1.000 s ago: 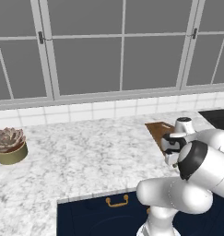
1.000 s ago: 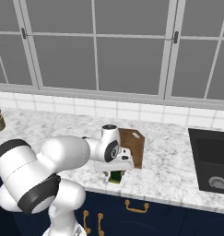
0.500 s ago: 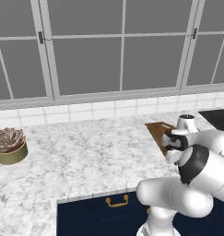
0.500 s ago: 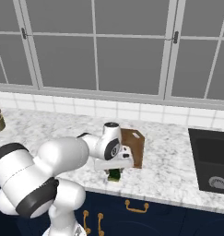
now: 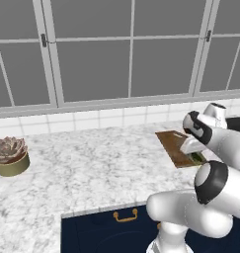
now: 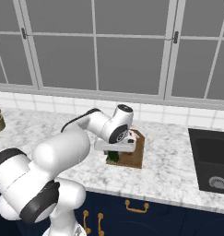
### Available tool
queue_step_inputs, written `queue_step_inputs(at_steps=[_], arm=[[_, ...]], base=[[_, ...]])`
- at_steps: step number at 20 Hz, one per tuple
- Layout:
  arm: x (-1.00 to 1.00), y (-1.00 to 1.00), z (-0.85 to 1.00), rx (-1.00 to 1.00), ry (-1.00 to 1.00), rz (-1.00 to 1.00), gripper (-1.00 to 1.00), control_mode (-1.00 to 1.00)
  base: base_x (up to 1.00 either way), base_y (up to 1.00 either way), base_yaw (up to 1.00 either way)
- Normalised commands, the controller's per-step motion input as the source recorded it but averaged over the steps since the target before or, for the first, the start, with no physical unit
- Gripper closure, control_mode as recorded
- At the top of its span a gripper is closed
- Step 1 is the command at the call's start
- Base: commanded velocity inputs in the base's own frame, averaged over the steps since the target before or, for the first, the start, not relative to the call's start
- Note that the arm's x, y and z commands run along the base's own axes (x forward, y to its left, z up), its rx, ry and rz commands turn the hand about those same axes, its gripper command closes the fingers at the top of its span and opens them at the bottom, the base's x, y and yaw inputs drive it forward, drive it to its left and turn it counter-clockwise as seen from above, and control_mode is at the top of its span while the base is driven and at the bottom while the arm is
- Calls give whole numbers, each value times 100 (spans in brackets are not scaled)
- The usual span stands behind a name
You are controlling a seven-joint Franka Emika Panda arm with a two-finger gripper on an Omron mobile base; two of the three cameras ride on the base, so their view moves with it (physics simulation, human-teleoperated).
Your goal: Pick up the sponge from the counter and clean the cutting board by briefly scrubbing or pressing down on the cutting board. Once finished, release the sponge.
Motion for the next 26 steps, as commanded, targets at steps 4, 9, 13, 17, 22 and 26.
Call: queue_step_inputs(at_steps=[4,9,13,17,22,26], arm=[[88,-1,8,16,-14,0,100,-100],[31,-46,0,1,-16,0,100,-100],[13,-47,-2,-2,-18,0,100,-100],[48,-1,-7,0,-21,9,100,-100],[32,0,-22,-13,-5,15,100,-100],[16,0,-25,-31,4,19,100,-100]], base=[[0,0,0],[0,0,0],[0,0,0],[0,0,0],[0,0,0],[0,0,0]])
